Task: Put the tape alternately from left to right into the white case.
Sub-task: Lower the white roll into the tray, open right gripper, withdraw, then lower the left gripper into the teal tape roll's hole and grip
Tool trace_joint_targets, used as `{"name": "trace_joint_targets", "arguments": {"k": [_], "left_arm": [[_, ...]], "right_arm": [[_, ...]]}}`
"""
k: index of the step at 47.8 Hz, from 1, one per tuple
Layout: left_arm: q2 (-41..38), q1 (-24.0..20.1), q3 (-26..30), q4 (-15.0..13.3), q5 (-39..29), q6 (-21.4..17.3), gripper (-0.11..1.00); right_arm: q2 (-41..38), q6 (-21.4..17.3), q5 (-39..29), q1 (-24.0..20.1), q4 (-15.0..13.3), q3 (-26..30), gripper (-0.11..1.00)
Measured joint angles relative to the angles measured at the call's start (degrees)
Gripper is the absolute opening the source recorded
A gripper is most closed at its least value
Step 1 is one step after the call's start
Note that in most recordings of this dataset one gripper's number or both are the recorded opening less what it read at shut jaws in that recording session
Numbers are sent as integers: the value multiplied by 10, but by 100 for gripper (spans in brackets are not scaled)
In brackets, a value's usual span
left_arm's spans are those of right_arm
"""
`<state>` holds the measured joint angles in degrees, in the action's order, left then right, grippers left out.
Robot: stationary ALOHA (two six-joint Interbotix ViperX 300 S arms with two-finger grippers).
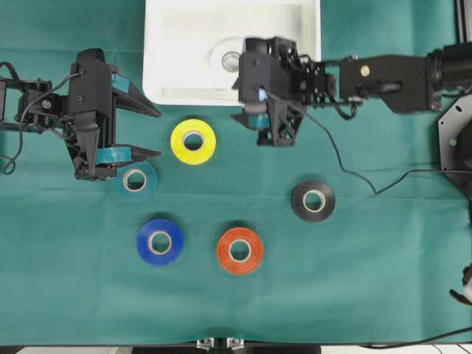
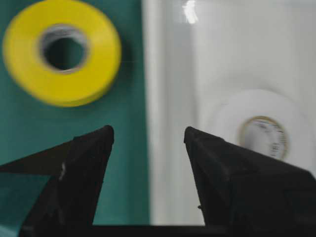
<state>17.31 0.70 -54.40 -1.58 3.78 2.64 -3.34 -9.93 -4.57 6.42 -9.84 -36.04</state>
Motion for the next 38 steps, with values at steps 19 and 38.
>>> {"name": "trace_joint_targets", "arguments": {"k": [19, 38], "left_arm": [[1, 0, 1, 0, 0, -1, 87], [1, 4, -6, 1, -1, 27, 87]], "right_arm": [[11, 0, -1, -51, 0, -25, 67], [12, 0, -1, -52, 0, -25, 67]]}}
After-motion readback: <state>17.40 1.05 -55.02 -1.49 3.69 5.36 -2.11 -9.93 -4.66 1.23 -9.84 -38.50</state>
